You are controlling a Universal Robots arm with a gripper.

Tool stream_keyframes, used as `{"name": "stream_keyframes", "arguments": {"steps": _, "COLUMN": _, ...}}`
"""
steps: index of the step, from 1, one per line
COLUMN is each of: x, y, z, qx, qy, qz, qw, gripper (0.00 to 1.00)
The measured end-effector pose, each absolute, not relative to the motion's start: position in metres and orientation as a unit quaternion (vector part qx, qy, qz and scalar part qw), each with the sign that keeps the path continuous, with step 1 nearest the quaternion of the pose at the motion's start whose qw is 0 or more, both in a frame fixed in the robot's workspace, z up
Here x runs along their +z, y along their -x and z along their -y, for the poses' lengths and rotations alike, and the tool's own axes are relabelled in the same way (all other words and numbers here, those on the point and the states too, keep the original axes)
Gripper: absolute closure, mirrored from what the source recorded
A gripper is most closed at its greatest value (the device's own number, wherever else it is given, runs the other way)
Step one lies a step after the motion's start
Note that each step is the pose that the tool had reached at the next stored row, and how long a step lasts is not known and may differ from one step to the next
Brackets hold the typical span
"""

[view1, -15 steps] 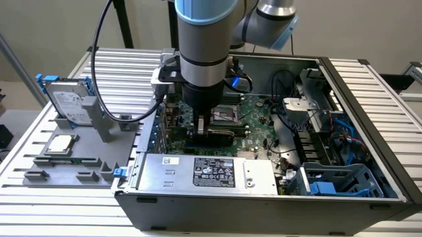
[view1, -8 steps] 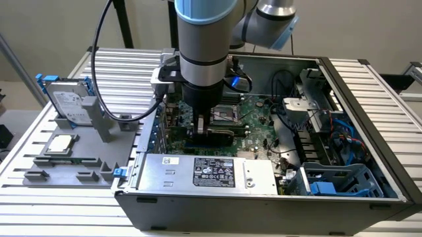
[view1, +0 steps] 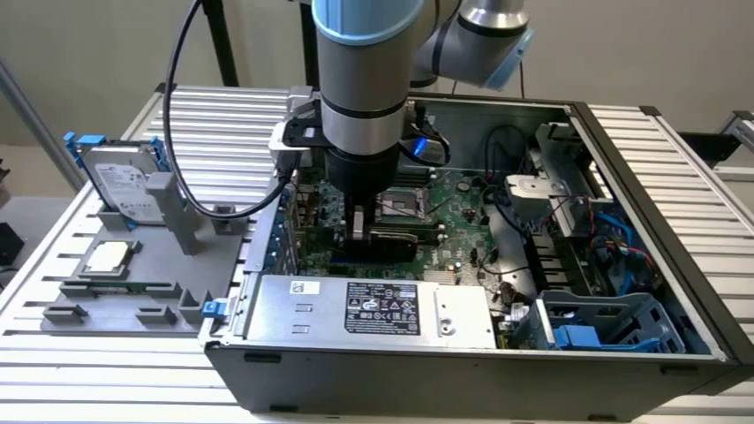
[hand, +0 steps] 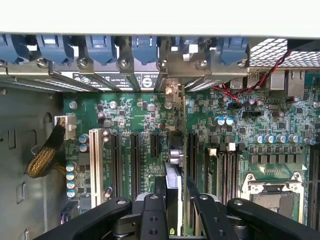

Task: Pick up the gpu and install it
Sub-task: 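Insert the gpu into the slot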

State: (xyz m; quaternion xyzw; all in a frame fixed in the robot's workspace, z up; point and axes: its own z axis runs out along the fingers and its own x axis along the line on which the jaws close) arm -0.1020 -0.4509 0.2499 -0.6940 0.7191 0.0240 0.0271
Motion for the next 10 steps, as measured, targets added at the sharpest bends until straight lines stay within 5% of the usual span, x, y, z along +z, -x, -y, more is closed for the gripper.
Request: {"name": "stream_keyframes", "arguments": {"steps": 10, "x": 0.2491, "y": 0.1023, "z": 0.4504, "qx": 0.024, "qy": 0.694, "qz": -0.719, "qw": 0.027, "gripper": 1.0}}
